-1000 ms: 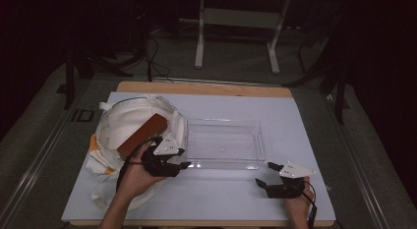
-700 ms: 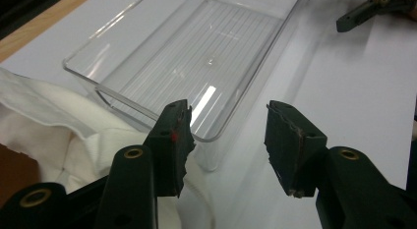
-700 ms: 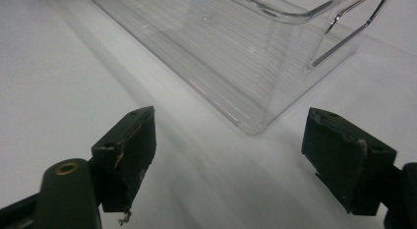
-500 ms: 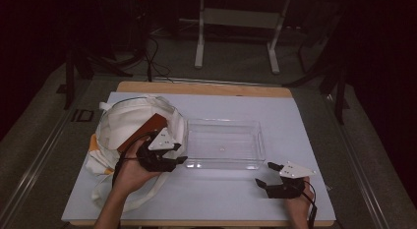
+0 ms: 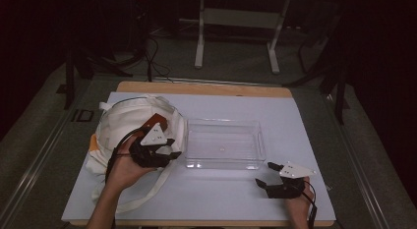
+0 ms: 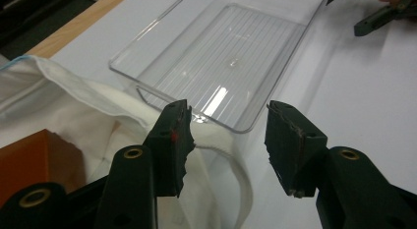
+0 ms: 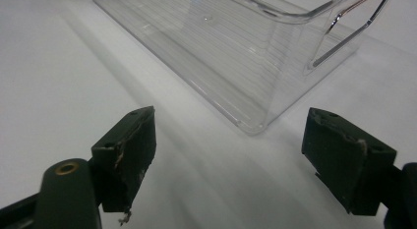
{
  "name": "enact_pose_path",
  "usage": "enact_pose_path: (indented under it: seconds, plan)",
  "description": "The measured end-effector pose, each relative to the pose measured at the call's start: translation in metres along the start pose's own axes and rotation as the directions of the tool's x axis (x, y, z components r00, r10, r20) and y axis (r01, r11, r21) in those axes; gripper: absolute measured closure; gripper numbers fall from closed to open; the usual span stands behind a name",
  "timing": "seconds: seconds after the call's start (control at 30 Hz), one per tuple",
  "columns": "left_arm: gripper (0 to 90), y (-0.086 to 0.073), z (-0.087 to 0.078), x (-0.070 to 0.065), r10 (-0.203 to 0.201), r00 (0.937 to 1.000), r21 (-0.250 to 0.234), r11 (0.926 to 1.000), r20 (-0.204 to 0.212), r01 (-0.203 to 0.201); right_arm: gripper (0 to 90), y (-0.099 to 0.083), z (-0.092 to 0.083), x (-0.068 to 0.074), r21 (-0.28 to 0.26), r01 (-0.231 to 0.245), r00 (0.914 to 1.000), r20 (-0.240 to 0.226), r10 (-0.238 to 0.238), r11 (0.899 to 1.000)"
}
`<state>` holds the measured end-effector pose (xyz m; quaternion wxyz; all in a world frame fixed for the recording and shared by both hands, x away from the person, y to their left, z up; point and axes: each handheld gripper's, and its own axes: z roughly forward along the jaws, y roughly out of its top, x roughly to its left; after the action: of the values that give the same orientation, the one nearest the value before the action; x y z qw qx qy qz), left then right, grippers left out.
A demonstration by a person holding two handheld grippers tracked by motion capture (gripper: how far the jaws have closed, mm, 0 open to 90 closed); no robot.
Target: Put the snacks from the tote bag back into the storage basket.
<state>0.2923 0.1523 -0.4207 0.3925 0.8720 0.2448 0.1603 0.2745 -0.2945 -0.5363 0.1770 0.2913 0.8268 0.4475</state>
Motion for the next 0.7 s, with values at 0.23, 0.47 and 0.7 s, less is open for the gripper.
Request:
enact_pose_path:
  seconds: [0.23,0.47,0.7]
  plan:
    - [51.8,-0.002,-0.004,0.006,-0.001,0.9999,0.006,1.0,-0.011,0.001,20.6,0.0,0.0,0.0,0.0,0.002,1.0,0.0,-0.002,1.0]
    - [51.8,-0.001,-0.007,0.012,0.015,0.9997,0.021,0.9997,-0.02,-0.015,20.6,0.0,0.0,0.0,0.0,0.002,1.0,-0.001,-0.002,1.0]
    - [51.7,0.002,-0.01,0.018,0.026,0.9992,0.023,0.9994,-0.03,-0.026,20.6,0.0,0.0,0.0,-0.002,0.004,1.0,0.0,-0.004,1.0]
